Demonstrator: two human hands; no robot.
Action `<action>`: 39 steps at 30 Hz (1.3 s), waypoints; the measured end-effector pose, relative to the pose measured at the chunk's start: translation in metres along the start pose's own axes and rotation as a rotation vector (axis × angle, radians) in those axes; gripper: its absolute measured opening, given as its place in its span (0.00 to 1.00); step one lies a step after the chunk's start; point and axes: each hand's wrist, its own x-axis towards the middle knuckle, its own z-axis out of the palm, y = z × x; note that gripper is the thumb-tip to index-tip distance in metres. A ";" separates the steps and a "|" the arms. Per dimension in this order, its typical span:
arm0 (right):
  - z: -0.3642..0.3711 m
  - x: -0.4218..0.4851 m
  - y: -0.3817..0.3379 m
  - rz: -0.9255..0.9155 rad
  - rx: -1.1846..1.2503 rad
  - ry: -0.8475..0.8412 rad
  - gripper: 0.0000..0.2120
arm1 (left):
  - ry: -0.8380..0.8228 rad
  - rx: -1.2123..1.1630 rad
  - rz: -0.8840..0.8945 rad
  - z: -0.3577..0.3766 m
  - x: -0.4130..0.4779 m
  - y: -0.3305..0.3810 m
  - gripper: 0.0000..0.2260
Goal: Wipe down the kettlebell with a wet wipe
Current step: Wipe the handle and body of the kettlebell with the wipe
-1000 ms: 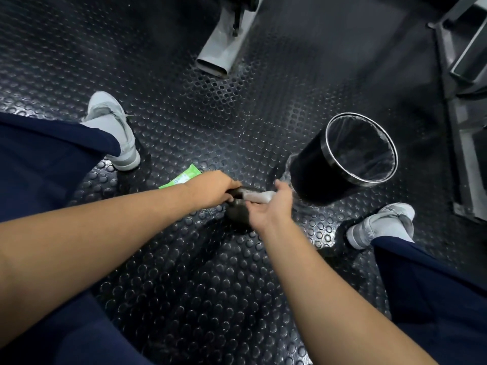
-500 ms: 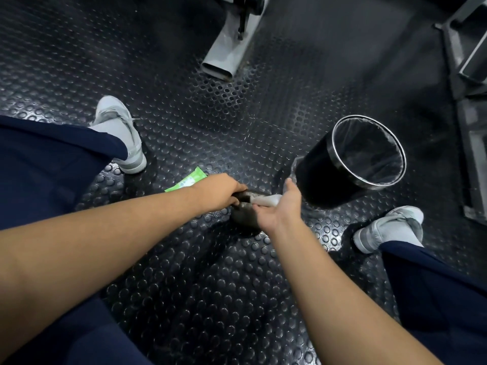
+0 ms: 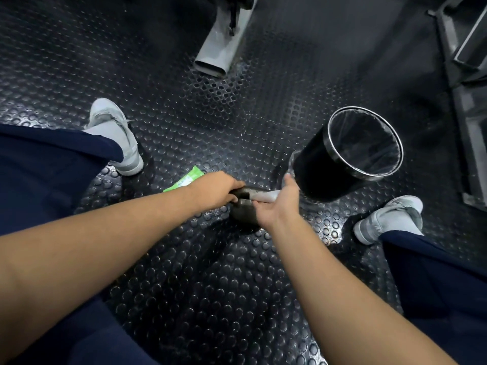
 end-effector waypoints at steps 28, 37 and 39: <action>-0.016 0.006 -0.010 -0.053 -0.001 0.011 0.34 | 0.022 -0.007 -0.013 0.002 -0.002 -0.001 0.22; -0.015 0.014 -0.013 0.025 0.096 -0.042 0.41 | 0.015 -0.001 -0.011 -0.001 -0.001 0.002 0.19; -0.021 0.012 -0.021 -0.008 0.126 0.001 0.40 | 0.000 -0.006 -0.019 0.000 -0.001 0.001 0.20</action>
